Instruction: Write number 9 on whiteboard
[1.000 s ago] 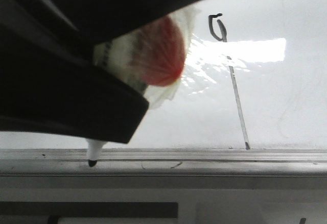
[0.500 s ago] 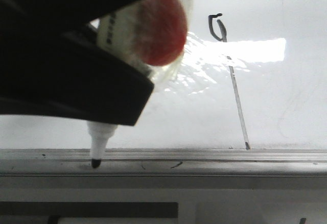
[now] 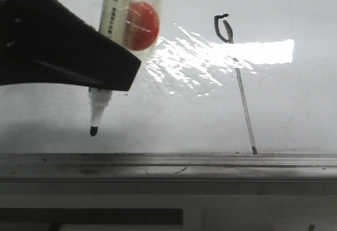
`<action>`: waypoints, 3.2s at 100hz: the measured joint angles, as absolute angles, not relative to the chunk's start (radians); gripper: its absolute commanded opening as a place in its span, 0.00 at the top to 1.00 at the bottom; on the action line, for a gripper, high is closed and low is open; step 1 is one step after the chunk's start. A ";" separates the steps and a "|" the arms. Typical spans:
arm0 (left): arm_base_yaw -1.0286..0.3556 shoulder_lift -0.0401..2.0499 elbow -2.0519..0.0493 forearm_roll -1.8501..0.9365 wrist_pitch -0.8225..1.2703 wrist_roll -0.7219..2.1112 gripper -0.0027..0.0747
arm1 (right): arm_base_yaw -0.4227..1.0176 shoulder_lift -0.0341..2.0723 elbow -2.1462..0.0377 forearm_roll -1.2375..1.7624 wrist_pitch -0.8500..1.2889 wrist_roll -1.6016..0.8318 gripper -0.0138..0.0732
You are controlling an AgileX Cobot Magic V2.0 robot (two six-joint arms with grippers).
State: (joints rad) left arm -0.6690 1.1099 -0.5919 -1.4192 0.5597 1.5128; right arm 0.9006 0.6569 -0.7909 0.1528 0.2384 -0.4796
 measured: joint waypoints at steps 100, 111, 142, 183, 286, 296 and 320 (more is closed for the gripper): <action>-0.744 1.286 -0.681 -1.742 0.154 1.312 0.76 | 0.893 0.640 -0.791 0.189 0.389 -0.477 0.91; -0.748 1.288 -0.683 -1.743 0.154 1.312 0.46 | 0.893 0.640 -0.791 0.189 0.387 -0.477 0.91; -0.752 1.288 -0.687 -1.745 0.190 1.310 0.35 | 0.893 0.640 -0.791 0.189 0.386 -0.477 0.91; -0.734 1.037 -0.602 -1.722 -0.097 1.389 0.35 | 0.891 0.596 -0.791 0.134 0.416 -0.477 0.90; -0.728 0.349 -0.289 -1.719 -0.029 1.416 0.99 | 0.889 0.304 -0.619 -0.485 0.650 0.026 0.88; -0.728 0.349 -0.267 -1.719 -0.027 1.416 0.99 | 0.889 0.304 -0.617 -0.485 0.652 0.026 0.88; -0.686 0.293 -0.222 -1.578 -0.044 1.418 0.99 | 0.889 0.304 -0.617 -0.485 0.653 0.027 0.88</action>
State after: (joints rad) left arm -0.6862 0.2926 -0.2223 -1.5778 -0.0443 1.4181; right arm 0.8889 0.3035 -0.6172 -0.4847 0.6531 0.0274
